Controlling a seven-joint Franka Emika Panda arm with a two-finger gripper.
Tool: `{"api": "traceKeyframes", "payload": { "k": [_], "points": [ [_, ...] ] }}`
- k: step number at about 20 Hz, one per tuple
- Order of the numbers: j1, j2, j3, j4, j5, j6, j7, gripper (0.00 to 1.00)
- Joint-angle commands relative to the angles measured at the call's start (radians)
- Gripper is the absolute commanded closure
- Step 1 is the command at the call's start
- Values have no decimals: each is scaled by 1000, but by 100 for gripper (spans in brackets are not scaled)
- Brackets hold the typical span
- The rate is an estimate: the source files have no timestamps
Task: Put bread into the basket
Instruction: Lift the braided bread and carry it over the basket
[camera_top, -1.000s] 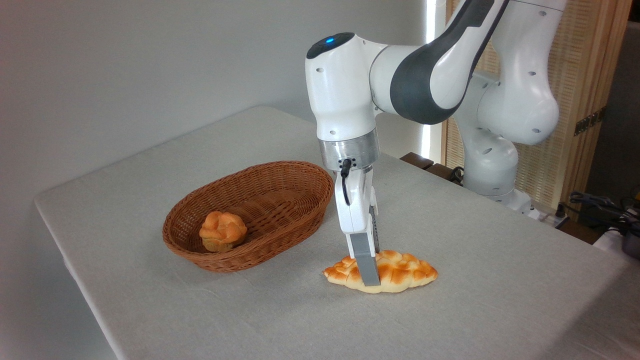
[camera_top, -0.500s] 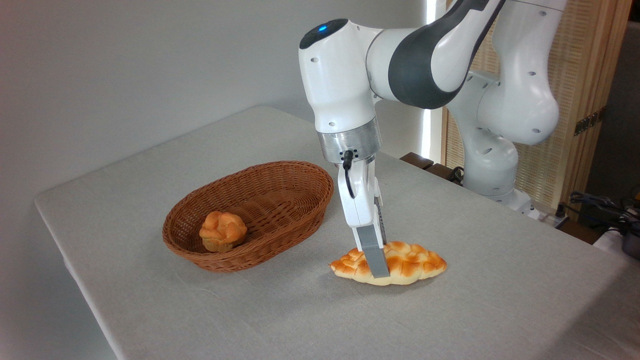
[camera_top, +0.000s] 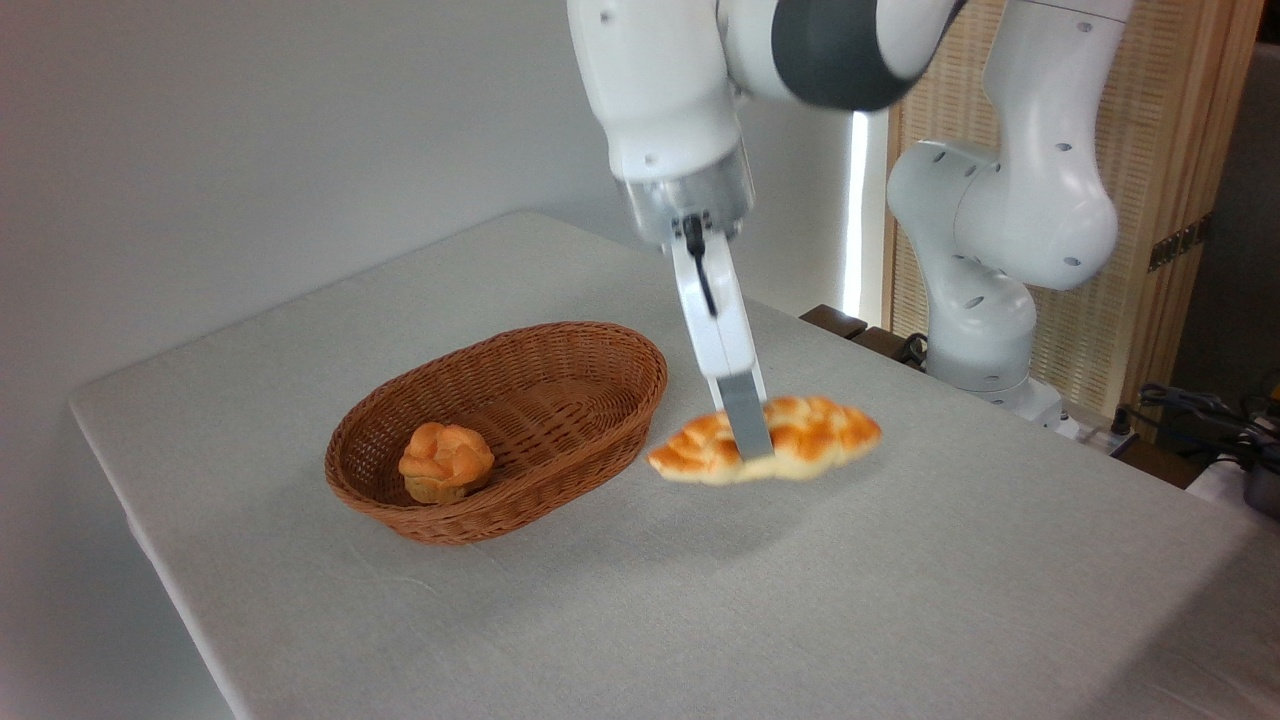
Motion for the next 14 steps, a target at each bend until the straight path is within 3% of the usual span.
{"api": "traceKeyframes", "payload": {
  "k": [1, 5, 10, 14],
  "points": [
    [-14, 35, -32, 130, -135, -97, -184, 79],
    [-15, 104, -141, 199, -223, -88, -446, 78],
    [-15, 264, -325, 303, -223, -60, -765, 76],
    [-19, 327, -373, 297, -211, 18, -870, 69]
  ]
}}
